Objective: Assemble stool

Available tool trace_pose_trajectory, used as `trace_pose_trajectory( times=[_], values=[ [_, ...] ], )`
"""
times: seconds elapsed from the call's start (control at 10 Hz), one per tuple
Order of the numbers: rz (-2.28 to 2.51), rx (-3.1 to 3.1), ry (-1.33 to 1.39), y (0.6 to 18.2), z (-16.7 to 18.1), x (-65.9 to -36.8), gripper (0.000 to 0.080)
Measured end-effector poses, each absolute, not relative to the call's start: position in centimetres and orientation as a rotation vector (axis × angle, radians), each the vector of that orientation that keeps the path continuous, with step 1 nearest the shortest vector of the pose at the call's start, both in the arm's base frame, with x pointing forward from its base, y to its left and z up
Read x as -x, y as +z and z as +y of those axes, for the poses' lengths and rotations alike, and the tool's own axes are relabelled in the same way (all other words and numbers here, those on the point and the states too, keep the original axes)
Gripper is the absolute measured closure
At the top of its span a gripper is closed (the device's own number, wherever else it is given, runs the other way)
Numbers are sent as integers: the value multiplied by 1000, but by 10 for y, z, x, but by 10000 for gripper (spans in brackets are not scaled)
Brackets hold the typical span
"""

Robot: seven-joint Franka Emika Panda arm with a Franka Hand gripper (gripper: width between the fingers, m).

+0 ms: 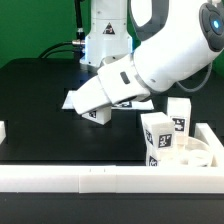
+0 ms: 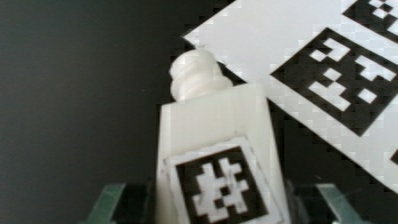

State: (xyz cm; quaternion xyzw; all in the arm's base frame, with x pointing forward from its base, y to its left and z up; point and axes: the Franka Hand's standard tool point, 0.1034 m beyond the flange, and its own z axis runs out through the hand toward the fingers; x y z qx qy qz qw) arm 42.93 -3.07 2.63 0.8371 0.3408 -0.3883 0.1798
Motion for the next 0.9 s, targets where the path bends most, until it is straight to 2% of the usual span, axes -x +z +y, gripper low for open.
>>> trace_pose_trajectory(
  times=[0.1,0.3,0.4,0.5,0.7,0.8,0.9],
  values=[
    [941,-2372,-1149,56,-23,-439,478],
    [1021,-2453,-1002,103,-20,-473,477],
    [1028,-2483,-929,115,-24,-474,477],
    [1050,-2523,-849,109,-24,-474,476],
    [1065,-2601,-704,111,-22,-481,476],
    [890,-2742,-674,123,1,-481,476],
    [833,-2826,-657,142,20,-494,476]
  ],
)
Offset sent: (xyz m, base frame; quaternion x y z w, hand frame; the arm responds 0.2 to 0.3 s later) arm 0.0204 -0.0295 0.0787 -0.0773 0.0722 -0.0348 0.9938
